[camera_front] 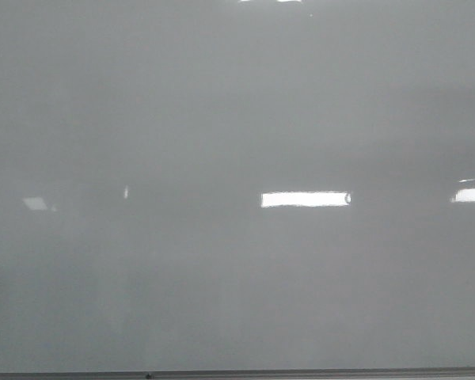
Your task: Write number 7 on whiteboard
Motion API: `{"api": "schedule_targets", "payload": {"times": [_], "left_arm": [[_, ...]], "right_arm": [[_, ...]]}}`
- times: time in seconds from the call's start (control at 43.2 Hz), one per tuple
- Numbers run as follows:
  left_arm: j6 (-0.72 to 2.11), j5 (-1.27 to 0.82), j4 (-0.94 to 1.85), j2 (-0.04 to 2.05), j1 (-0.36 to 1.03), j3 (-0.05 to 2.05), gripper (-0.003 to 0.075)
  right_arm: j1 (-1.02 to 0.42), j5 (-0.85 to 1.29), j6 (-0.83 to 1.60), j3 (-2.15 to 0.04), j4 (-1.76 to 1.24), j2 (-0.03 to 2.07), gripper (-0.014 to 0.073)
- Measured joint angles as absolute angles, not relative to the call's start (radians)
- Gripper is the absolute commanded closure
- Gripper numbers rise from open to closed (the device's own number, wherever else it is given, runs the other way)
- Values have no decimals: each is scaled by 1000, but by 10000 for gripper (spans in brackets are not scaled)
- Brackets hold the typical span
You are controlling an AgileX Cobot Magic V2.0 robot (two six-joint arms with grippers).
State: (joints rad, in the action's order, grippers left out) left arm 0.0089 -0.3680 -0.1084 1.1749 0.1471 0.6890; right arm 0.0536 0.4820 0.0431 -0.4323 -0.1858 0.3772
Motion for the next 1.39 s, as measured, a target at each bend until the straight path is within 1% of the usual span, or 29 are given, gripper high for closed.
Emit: {"api": "schedule_targets", "payload": {"times": [0.139,0.255,0.347,0.417,0.556,0.672,0.811,0.95,1.158,1.251,1.39], "left_arm": [[59,-465,-105,1123,361,689,741],[136,-517,-105,1081,568,689,741],[209,-530,-103,1042,733,689,741],[253,-539,-103,1020,832,689,741],[282,-545,-104,1008,971,689,741],[285,-547,-115,1008,1033,689,741],[286,-547,-119,1008,1054,689,741],[286,-547,-123,1008,1055,689,741],[288,-540,-123,1008,1055,689,741],[288,-538,-124,1008,1055,689,741],[288,-528,-124,1008,1055,689,741]], "right_arm": [[11,579,60,-491,-196,446,-6],[-62,651,146,-546,-238,532,-6],[-141,710,277,-599,-304,603,-6],[-208,748,388,-635,-367,655,-6],[-350,838,607,-700,-504,750,-6],[-463,905,737,-752,-611,833,-6],[-557,905,805,-809,-653,935,-6],[-621,891,850,-877,-677,1038,-6],[-679,878,912,-960,-738,1152,-3],[-688,876,929,-981,-755,1178,37],[-698,872,934,-997,-762,1202,140]]}}
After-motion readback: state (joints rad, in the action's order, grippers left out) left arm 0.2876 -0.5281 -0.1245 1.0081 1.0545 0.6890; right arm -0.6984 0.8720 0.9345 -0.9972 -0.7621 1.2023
